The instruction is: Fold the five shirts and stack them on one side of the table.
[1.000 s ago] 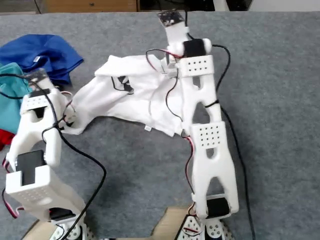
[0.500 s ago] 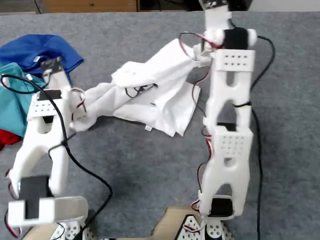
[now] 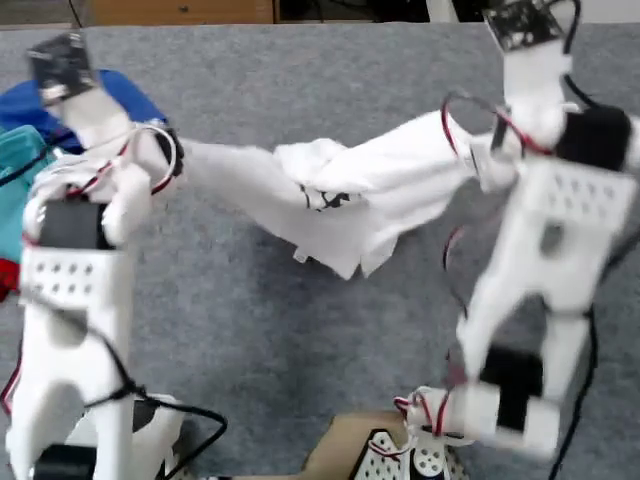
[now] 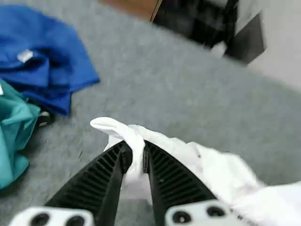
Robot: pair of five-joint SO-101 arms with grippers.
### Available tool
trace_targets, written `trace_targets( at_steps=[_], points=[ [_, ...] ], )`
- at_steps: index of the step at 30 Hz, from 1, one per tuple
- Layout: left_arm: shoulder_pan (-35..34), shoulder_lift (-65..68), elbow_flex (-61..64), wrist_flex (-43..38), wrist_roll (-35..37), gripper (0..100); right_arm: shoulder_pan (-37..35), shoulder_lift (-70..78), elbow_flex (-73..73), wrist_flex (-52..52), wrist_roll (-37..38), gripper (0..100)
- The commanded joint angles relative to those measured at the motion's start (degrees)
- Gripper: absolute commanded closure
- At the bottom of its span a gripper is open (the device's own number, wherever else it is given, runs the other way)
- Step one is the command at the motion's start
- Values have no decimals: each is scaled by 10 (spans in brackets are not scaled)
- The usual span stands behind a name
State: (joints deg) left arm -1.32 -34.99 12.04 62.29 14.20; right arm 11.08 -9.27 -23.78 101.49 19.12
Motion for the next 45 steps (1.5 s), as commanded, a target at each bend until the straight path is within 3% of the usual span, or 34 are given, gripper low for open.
trace_targets(
  at_steps=[1,5,13,18,24,31,36,43,45],
  points=[
    [4,-65,-62,3,20,979,1,-162,80,5,9,993],
    [4,-125,-97,3,20,979,-53,-304,150,5,9,993],
    [13,-188,-164,1,20,981,-237,-504,239,5,8,993],
    [62,-164,-112,-46,21,980,-242,-538,306,4,10,993],
    [159,-86,5,-212,21,980,-240,-571,465,-89,11,993],
    [219,37,47,-337,21,980,-80,-590,686,-283,15,993],
    [229,138,46,-378,21,980,27,-591,769,-350,86,993],
    [243,260,10,-382,21,976,114,-591,816,-385,147,993],
    [246,292,-9,-350,21,937,124,-591,819,-382,150,991]
  ],
)
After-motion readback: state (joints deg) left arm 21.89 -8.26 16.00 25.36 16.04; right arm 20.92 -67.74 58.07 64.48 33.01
